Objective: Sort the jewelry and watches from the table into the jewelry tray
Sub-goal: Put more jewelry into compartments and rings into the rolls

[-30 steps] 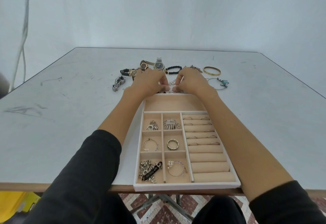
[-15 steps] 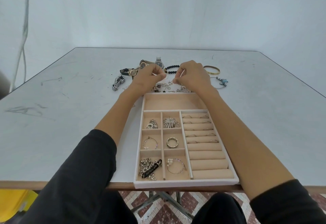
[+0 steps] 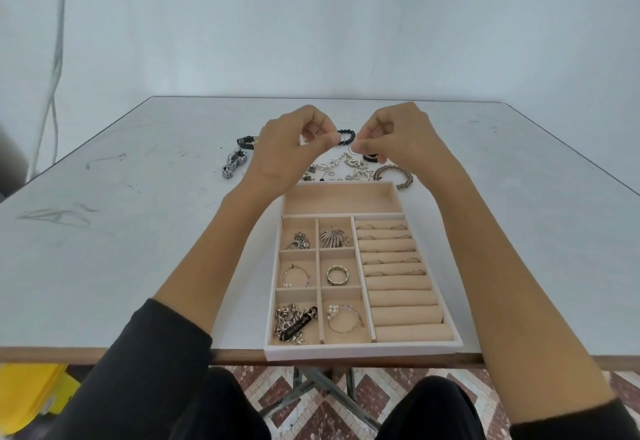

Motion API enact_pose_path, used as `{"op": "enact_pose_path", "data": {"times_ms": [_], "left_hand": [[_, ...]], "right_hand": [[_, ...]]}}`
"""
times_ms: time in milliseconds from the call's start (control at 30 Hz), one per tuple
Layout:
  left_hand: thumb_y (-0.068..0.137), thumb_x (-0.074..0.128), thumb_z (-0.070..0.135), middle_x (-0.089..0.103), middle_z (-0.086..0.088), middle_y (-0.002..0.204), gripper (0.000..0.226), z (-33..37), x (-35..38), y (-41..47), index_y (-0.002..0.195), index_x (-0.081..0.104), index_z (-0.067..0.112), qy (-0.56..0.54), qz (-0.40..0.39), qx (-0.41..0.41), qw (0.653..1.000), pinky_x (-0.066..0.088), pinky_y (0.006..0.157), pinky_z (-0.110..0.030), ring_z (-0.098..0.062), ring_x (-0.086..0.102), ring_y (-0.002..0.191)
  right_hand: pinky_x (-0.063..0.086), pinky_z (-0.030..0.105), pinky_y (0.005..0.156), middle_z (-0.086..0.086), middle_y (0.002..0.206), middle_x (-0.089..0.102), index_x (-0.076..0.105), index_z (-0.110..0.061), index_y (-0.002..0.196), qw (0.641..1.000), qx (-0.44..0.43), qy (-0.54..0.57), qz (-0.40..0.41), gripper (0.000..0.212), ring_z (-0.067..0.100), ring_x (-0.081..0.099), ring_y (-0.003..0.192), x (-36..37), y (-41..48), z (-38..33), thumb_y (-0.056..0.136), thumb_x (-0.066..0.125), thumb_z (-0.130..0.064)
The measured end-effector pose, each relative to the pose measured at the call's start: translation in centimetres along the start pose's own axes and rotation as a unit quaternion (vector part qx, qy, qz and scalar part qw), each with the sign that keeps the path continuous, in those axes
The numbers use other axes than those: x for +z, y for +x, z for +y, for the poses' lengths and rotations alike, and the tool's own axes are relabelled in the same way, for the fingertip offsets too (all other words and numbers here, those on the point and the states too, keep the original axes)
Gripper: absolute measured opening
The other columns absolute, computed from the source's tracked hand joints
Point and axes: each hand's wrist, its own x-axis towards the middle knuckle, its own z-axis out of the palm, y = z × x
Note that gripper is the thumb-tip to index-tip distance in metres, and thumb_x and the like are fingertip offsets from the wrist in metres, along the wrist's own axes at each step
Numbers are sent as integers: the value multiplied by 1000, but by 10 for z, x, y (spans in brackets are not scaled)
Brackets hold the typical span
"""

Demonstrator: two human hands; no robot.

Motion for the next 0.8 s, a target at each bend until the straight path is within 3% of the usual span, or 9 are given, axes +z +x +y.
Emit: {"op": "enact_pose_path", "data": {"times_ms": [167, 333, 400, 500, 633, 800], "left_hand": [[86, 69, 24, 62, 16, 75, 6, 12, -6, -28, 84, 64, 22, -19, 7, 21, 1000, 35, 69, -8, 1, 55, 76], [85, 69, 29, 64, 14, 75, 8, 10, -7, -36, 81, 62, 30, 10, 10, 35, 999, 39, 73, -12, -3, 58, 78], [83, 66, 36, 64, 15, 76, 6, 6, -7, -37, 81, 62, 31, 53, 9, 42, 998, 43, 78, -21, -5, 58, 80], [81, 63, 40, 63, 18, 77, 8, 4, -6, -37, 81, 62, 32, 91, 7, 47, 995, 42, 79, -21, -4, 58, 81], [82, 64, 38, 64, 17, 78, 6, 4, -6, -37, 82, 62, 32, 99, 10, 57, 993, 41, 78, -19, -4, 57, 82], [83, 67, 35, 64, 16, 78, 7, 3, -7, -38, 83, 64, 29, 100, 17, 59, 993, 44, 80, -25, -5, 58, 81]], "right_hand": [[41, 11, 47, 7, 68, 66, 70, -6, 80, 998, -24, 49, -14, 14, 3, 51, 46, -2, -40, -5, 73, 80, -12], [44, 18, 57, 4, 72, 67, 72, -11, 81, 993, -37, 108, -14, 12, 8, 51, 55, 1, -81, 6, 73, 80, -16], [42, 15, 57, -3, 70, 67, 73, -14, 79, 990, -44, 133, 10, 9, 7, 52, 58, -1, -98, 11, 74, 80, -17], [40, 12, 55, -10, 66, 66, 74, -17, 77, 986, -49, 149, 51, 7, 4, 53, 59, -5, -125, 17, 74, 80, -17], [44, 26, 60, -5, 74, 70, 73, -19, 74, 984, -48, 156, 66, 6, 19, 56, 67, -10, -158, 25, 72, 79, -19], [45, 30, 58, -7, 76, 68, 71, -20, 72, 987, -81, 124, 66, 11, 18, 55, 69, -11, -172, 33, 72, 82, -19]]}}
